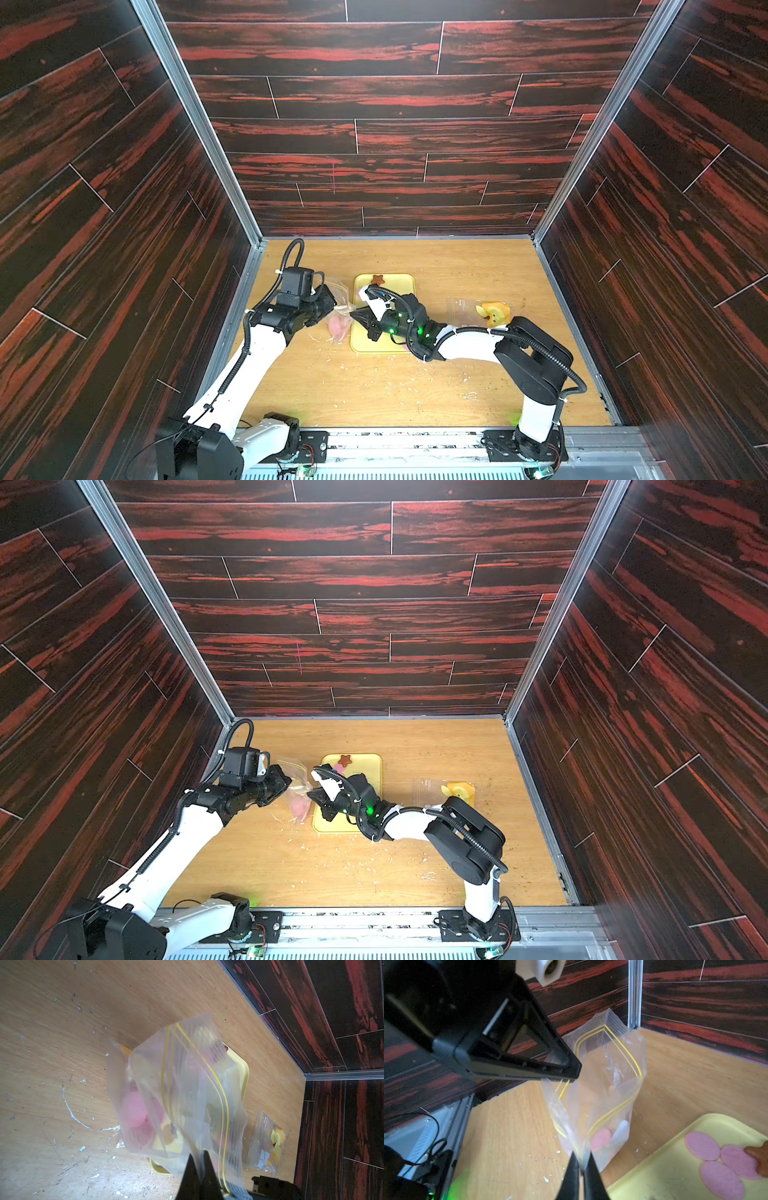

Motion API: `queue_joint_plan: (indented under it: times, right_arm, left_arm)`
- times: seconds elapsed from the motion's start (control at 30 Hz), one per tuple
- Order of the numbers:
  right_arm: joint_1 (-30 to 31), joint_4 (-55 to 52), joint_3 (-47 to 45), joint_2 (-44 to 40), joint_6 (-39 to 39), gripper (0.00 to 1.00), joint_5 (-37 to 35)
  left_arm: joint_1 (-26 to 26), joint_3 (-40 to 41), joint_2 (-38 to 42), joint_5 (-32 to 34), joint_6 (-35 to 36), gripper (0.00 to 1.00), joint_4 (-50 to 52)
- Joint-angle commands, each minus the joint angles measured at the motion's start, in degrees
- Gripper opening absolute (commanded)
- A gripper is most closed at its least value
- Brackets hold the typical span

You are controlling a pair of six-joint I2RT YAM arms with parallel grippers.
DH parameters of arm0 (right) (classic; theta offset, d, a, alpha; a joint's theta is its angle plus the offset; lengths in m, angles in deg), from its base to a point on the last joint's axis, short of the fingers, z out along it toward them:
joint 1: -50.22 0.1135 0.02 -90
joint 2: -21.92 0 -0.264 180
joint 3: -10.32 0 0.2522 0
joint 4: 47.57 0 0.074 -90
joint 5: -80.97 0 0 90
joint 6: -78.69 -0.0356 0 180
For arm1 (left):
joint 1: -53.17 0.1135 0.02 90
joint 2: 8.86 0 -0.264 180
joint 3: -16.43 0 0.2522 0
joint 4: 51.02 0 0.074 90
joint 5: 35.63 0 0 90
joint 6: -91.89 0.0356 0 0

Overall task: Put the cookies into a resealable bag to prevent moisture
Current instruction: Pick up the ziploc bag from the center of the board.

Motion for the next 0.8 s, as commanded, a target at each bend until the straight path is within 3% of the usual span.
queue_joint_plan:
  times: [0.0, 0.2, 0.3, 0.4, 0.6, 0.77]
  right_arm:
    - [0.3, 0.35, 0.96, -0.79, 0.36, 0.04, 0.69]
    - [0.24, -2.67, 1.01, -4.64, 2.59, 0.0, 3.48]
    - [0.22, -5.48, 1.14, -7.23, 3.93, 0.0, 6.46]
    - [0.05, -9.15, 0.74, -10.44, 5.15, 0.0, 9.13]
    - [-1.81, -18.11, -1.71, -18.46, 7.6, 0.0, 18.4]
    - [-3.76, -35.06, -2.82, -25.11, 16.61, 0.0, 26.56]
  left_arm:
    - [-0.05, -2.11, 1.52, 1.76, 1.57, 0.14, 1.38]
    - [-0.06, -3.32, 5.18, 5.77, 6.38, 0.44, 3.15]
    - [-0.05, -3.57, 8.86, 9.83, 11.35, 0.55, 3.19]
    - [-0.06, -4.28, 11.59, 11.0, 17.38, 0.73, 3.46]
    - [-0.1, -9.68, 10.84, 3.24, 32.24, 0.77, 7.22]
    - [-0.05, -11.88, 9.55, -12.73, 43.63, 0.78, 8.35]
